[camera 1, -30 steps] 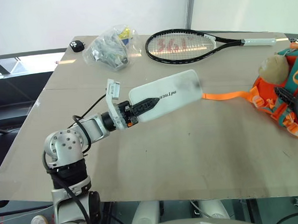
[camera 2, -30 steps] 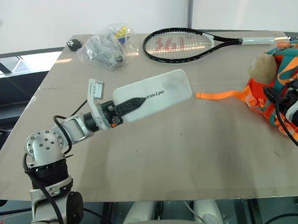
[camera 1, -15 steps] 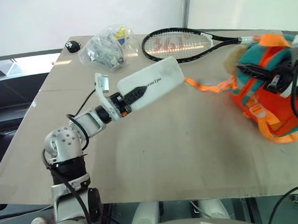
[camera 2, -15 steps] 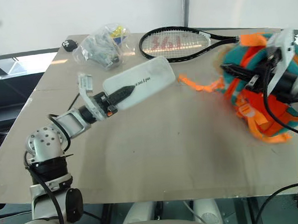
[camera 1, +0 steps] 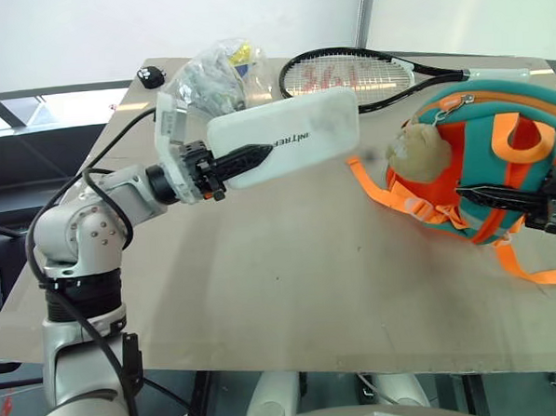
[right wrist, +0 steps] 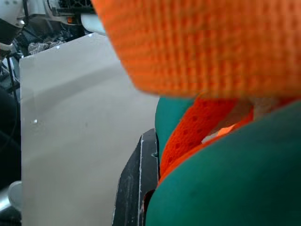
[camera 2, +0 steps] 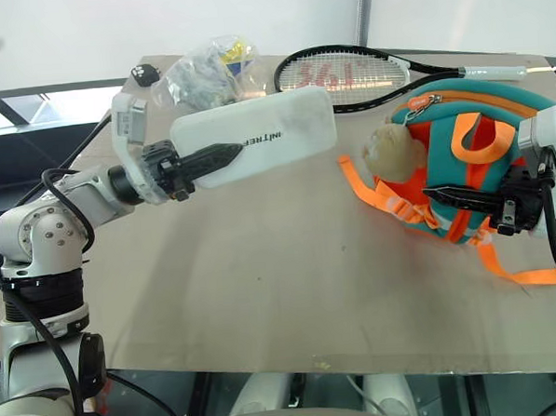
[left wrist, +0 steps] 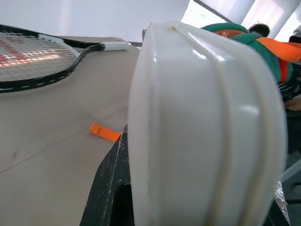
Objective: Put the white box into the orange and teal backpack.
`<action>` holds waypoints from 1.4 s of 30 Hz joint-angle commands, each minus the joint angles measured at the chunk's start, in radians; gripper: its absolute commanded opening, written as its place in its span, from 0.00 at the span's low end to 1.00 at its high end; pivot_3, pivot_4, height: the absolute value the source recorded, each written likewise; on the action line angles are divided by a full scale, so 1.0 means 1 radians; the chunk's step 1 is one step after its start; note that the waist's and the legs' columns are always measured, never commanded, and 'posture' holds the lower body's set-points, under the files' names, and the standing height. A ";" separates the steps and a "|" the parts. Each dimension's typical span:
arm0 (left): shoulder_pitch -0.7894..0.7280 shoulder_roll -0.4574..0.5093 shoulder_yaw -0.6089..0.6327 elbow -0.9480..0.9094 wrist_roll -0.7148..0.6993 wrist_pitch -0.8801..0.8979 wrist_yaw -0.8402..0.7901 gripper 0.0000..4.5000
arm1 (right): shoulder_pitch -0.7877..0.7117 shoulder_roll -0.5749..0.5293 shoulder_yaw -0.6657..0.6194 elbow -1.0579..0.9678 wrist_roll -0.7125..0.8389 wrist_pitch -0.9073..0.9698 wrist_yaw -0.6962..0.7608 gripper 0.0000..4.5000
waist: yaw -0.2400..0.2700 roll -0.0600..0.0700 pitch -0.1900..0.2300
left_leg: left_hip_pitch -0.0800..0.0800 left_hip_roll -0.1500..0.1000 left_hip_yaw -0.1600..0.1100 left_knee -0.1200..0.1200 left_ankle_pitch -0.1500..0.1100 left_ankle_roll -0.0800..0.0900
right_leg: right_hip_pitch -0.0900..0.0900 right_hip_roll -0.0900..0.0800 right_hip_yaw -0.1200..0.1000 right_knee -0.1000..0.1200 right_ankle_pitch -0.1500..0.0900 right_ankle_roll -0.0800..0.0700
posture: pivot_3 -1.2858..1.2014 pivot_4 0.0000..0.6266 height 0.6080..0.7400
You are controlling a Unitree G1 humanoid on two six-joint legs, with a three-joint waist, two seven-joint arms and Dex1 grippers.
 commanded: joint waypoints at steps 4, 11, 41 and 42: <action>-0.124 -0.101 -0.155 0.081 0.190 -0.301 -0.159 0.21 | 0.095 -0.016 -0.170 -0.105 0.072 -0.024 0.096 0.01 | -0.003 0.000 0.000 | 0.001 0.000 0.001 0.002 0.000 0.000 | 0.001 0.000 0.001 0.001 0.000 0.000 | 0.52 0.24 1.00; -0.223 -0.214 -0.274 0.281 0.353 -0.544 -0.297 0.21 | 0.127 -0.004 -0.202 -0.134 0.072 -0.051 0.084 0.01 | -0.004 0.000 0.000 | 0.002 -0.001 0.003 0.004 0.000 0.000 | 0.002 0.001 0.002 0.005 0.000 0.000 | 0.52 0.24 1.00; -0.600 -0.787 -0.614 0.721 0.790 -0.491 -0.116 0.21 | 0.142 0.066 -0.137 -0.221 0.096 -0.135 -0.009 0.01 | 0.003 -0.002 0.001 | 0.009 -0.002 0.002 0.008 -0.003 0.007 | 0.008 0.003 0.003 0.010 0.000 0.002 | 0.52 0.24 1.00; -0.608 -0.800 -0.602 0.761 0.797 -0.513 -0.105 0.32 | 0.148 0.072 -0.138 -0.227 0.098 -0.136 -0.021 0.00 | 0.003 -0.002 0.001 | 0.011 -0.002 0.002 0.008 -0.004 0.007 | 0.011 0.002 0.003 0.008 0.000 0.002 | 0.52 0.24 1.00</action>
